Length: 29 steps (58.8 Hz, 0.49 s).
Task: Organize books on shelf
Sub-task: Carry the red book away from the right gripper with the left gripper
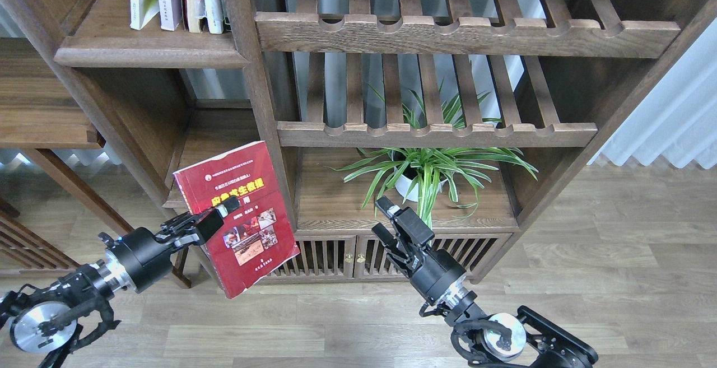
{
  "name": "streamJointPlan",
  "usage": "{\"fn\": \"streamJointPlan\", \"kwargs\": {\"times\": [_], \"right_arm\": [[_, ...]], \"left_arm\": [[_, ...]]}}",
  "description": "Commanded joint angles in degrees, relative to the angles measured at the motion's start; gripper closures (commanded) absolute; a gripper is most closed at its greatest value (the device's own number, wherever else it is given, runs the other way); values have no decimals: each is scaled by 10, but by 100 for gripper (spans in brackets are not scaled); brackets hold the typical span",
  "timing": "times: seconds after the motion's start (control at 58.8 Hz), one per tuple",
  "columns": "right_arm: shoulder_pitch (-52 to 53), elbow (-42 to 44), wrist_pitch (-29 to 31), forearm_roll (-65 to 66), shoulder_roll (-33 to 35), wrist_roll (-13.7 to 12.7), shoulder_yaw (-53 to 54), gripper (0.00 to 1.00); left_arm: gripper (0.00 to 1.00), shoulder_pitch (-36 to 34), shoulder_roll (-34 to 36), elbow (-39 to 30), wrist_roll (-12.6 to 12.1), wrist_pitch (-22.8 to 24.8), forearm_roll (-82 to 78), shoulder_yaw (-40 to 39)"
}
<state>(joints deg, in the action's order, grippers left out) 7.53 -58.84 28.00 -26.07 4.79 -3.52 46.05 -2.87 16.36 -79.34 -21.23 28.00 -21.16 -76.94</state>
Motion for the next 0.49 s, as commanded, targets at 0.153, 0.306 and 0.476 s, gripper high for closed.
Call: {"fn": "streamJointPlan", "kwargs": {"times": [0.153,0.306,0.476], "right_arm": [[6,12,0,1,-13,0,-6,2],[9,14,0,1,-16,-1,-7,2],[12,15,0,4,-16,-1,-8,2]], "left_arm": [[100,90,-62,1,3,0,-25,-101],[100,110,-92,1,3,0,-55,-160],[100,113,-99,1,-3,0,-58,-217]]}}
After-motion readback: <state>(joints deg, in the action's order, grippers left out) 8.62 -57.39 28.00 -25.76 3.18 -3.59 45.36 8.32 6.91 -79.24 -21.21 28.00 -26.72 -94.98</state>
